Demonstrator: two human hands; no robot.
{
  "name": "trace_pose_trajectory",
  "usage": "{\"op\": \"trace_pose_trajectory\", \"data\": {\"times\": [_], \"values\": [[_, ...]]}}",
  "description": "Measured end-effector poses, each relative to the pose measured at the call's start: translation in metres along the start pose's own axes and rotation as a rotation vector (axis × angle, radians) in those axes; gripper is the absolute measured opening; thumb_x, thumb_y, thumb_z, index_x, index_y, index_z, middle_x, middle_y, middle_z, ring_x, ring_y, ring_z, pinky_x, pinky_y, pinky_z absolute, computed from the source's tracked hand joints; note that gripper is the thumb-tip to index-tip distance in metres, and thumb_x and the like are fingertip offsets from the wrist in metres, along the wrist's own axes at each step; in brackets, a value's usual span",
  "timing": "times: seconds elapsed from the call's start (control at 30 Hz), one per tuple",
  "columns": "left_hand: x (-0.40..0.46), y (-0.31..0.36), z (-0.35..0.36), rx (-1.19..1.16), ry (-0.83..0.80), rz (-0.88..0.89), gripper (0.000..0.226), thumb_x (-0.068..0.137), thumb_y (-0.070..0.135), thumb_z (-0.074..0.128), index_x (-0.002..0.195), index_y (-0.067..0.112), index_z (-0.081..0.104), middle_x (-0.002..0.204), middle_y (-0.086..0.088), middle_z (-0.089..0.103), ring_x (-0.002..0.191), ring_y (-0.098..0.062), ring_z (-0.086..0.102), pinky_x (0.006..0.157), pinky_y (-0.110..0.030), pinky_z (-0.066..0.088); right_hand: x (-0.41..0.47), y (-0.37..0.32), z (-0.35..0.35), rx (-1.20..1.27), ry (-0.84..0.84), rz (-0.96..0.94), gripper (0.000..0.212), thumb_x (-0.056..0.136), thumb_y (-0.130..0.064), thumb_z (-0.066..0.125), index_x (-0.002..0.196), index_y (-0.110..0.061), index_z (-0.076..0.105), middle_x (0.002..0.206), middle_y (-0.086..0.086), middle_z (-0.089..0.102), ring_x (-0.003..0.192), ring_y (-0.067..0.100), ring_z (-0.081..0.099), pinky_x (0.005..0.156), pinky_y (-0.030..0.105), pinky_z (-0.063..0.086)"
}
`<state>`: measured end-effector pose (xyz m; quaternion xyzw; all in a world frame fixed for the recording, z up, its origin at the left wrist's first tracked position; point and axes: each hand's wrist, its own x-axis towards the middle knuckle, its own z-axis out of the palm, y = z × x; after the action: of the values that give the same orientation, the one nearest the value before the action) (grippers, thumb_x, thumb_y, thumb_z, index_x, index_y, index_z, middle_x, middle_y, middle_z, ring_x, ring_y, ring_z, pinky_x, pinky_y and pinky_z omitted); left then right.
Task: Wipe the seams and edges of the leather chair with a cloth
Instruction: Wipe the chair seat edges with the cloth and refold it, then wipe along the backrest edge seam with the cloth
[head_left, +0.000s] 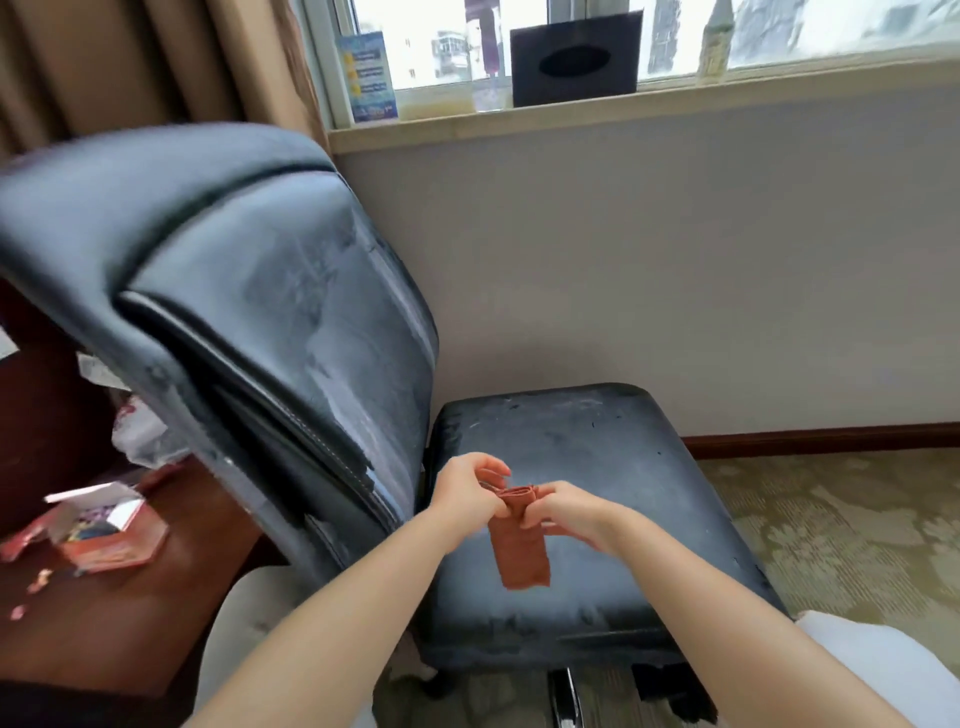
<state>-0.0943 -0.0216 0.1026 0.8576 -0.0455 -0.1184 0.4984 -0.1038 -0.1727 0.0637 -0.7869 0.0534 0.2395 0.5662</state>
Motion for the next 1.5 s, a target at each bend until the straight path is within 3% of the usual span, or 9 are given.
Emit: {"op": "trace_pose_trajectory", "data": {"times": [0.13, 0.23, 0.43, 0.57, 0.67, 0.93, 1.1, 1.33, 1.5], "values": [[-0.015, 0.02, -0.023, 0.021, 0.033, 0.082, 0.042, 0.068, -0.019, 0.061, 0.099, 0.008, 0.065, 0.095, -0.008, 0.062, 0.082, -0.019, 0.06, 0.073, -0.03, 0.053, -0.017, -0.019, 0.012, 0.082, 0.012, -0.103, 0.025, 0.084, -0.008, 0.058, 0.102, -0.025, 0.065, 0.106, 0.001, 0.068, 0.104, 0.017, 0.06, 0.097, 0.035, 0.043], [-0.027, 0.032, -0.04, 0.074, 0.073, 0.136, 0.045, 0.07, -0.021, 0.051, 0.101, 0.008, 0.066, 0.103, -0.01, 0.062, 0.093, -0.02, 0.06, 0.077, -0.032, 0.053, -0.032, -0.03, 0.022, 0.096, 0.066, -0.166, 0.023, 0.088, -0.008, 0.055, 0.105, -0.02, 0.064, 0.095, 0.001, 0.067, 0.084, 0.012, 0.063, 0.071, 0.02, 0.048], [-0.053, 0.046, -0.084, 0.691, 0.192, 0.46, 0.047, 0.075, -0.013, 0.041, 0.106, 0.013, 0.064, 0.118, 0.002, 0.055, 0.107, -0.02, 0.052, 0.089, -0.036, 0.047, -0.046, -0.056, 0.032, 0.165, 0.214, -0.21, 0.014, 0.092, -0.019, 0.053, 0.101, -0.018, 0.063, 0.096, 0.006, 0.065, 0.083, 0.02, 0.061, 0.069, 0.027, 0.048], [-0.069, 0.047, -0.118, 0.96, 0.42, 0.892, 0.026, 0.069, -0.012, 0.05, 0.076, 0.004, 0.068, 0.088, -0.006, 0.064, 0.081, -0.026, 0.063, 0.066, -0.031, 0.052, -0.046, -0.08, 0.043, 0.218, 0.269, -0.362, 0.013, 0.092, -0.014, 0.052, 0.097, -0.017, 0.064, 0.093, 0.004, 0.065, 0.081, 0.017, 0.06, 0.073, 0.028, 0.047], [-0.069, 0.052, -0.15, 1.192, 0.599, 1.161, 0.025, 0.069, -0.003, 0.044, 0.061, 0.008, 0.066, 0.072, -0.004, 0.065, 0.074, -0.024, 0.064, 0.09, -0.037, 0.05, -0.045, -0.092, 0.059, 0.267, 0.311, -0.446, 0.014, 0.091, -0.011, 0.052, 0.099, -0.015, 0.063, 0.088, 0.004, 0.063, 0.073, 0.014, 0.059, 0.066, 0.025, 0.048], [-0.083, 0.068, -0.18, 1.656, 0.683, 1.139, 0.019, 0.073, 0.001, 0.048, 0.06, 0.012, 0.059, 0.064, -0.002, 0.057, 0.072, -0.024, 0.059, 0.112, -0.049, 0.025, -0.039, -0.124, 0.088, 0.25, 0.342, -0.55, 0.012, 0.084, -0.022, 0.064, 0.089, -0.012, 0.063, 0.077, -0.001, 0.061, 0.069, 0.012, 0.056, 0.067, 0.027, 0.047], [-0.082, 0.072, -0.197, 1.634, 0.748, 1.198, 0.025, 0.07, -0.001, 0.037, 0.055, 0.012, 0.053, 0.054, -0.002, 0.05, 0.056, -0.024, 0.052, 0.102, -0.046, 0.042, -0.033, -0.134, 0.103, 0.083, 0.468, -0.693, 0.017, 0.083, -0.023, 0.063, 0.083, -0.006, 0.061, 0.073, 0.006, 0.062, 0.067, 0.009, 0.05, 0.068, 0.03, 0.045], [-0.06, 0.061, -0.216, 1.574, 0.779, 1.312, 0.029, 0.079, -0.002, 0.043, 0.058, 0.013, 0.055, 0.058, -0.002, 0.053, 0.059, -0.023, 0.055, 0.098, -0.039, 0.041, -0.029, -0.167, 0.124, -0.016, 0.498, -0.977, 0.008, 0.081, -0.018, 0.067, 0.088, -0.014, 0.067, 0.085, -0.006, 0.064, 0.081, 0.012, 0.06, 0.075, 0.026, 0.049], [-0.037, 0.051, -0.235, 1.608, 0.784, 1.298, 0.025, 0.074, -0.002, 0.042, 0.061, 0.012, 0.059, 0.063, -0.002, 0.056, 0.063, -0.023, 0.056, 0.099, -0.037, 0.038, -0.003, -0.146, 0.135, -0.264, 0.624, -1.05, 0.028, 0.083, -0.026, 0.057, 0.107, -0.018, 0.068, 0.093, -0.008, 0.061, 0.08, 0.015, 0.06, 0.07, 0.023, 0.048]]}}
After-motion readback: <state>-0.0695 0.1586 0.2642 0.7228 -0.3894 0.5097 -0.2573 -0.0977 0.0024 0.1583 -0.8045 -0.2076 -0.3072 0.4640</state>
